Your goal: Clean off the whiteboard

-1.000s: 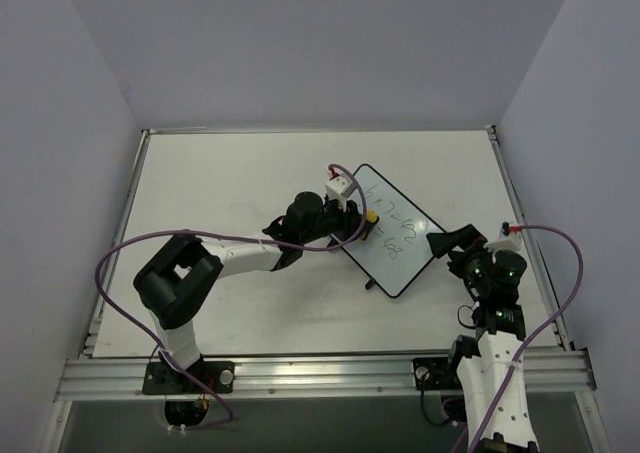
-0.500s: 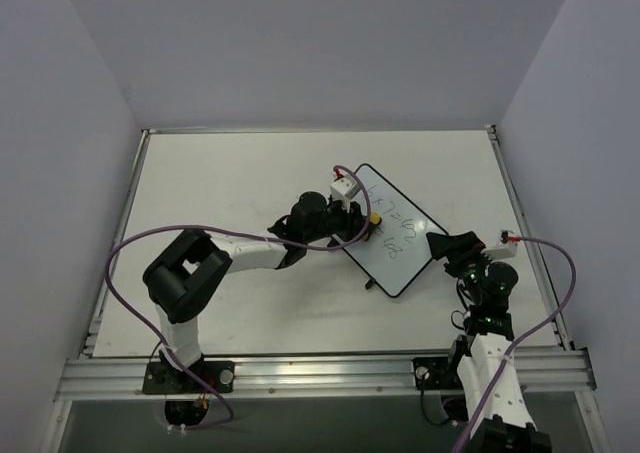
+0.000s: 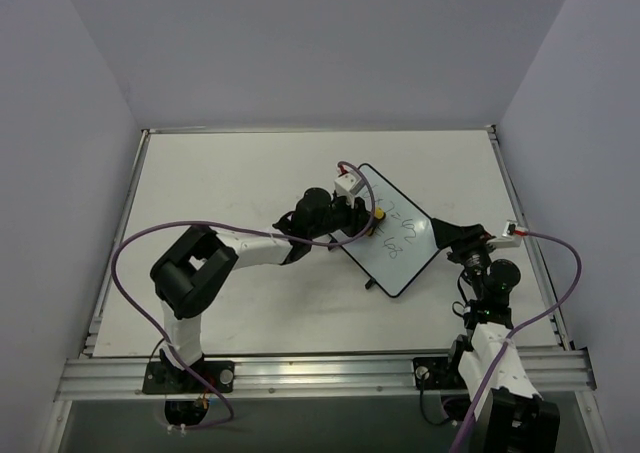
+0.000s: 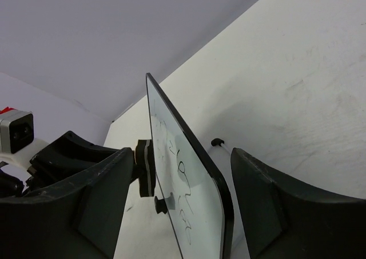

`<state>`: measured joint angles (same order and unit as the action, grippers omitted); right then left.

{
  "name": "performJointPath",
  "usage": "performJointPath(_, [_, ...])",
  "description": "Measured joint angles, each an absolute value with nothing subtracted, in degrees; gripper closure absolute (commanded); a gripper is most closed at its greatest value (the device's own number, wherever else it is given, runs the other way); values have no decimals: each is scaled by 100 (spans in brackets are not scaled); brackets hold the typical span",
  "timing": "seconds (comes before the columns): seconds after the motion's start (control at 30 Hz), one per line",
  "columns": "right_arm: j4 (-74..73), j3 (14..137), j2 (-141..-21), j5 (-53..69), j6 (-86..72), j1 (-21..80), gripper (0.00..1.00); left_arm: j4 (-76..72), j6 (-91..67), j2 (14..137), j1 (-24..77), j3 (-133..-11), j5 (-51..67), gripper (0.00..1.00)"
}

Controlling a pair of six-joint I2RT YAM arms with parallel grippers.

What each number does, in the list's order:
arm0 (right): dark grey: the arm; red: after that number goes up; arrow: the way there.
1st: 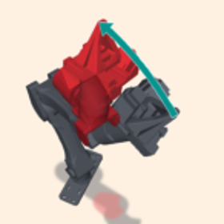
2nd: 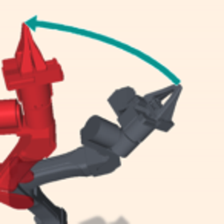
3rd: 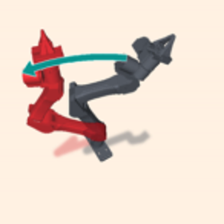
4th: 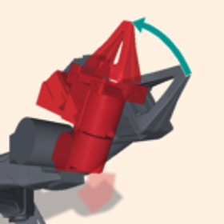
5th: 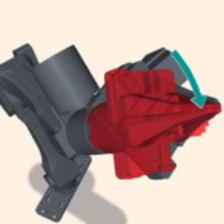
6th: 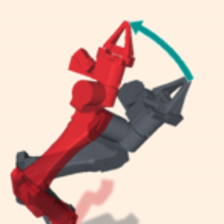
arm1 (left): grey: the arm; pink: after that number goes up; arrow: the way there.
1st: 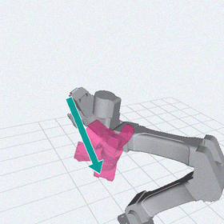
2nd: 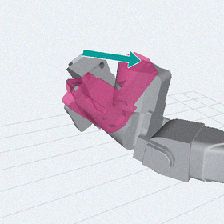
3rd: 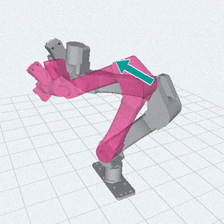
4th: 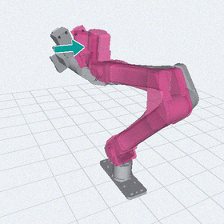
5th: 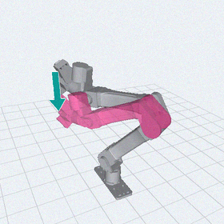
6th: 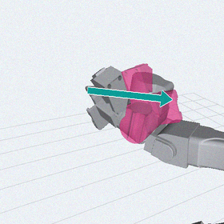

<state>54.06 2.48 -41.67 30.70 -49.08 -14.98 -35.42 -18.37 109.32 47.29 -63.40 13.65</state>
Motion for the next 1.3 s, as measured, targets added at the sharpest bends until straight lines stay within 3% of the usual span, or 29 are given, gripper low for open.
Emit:
performJointPath(0.43, [4403, 246, -4178, 3181, -4772, -1452, 47, -3500, -1828, 10993, 4759, -6681, 1212, 98])
performJointPath(0.8, [3468, 250, -3597, 3216, -4473, -1422, 51, -3380, -1774, 11255, 4838, -7002, 930, 98])
performJointPath(1.13, [3785, 257, -3970, 3328, -4473, -1406, 55, -3411, -1774, 11345, 4943, -7017, 915, 98])
performJointPath(1.3, [4084, 257, -4261, 3350, -4517, -1339, 65, -3428, -1747, 11347, 5002, -7017, 893, 98])
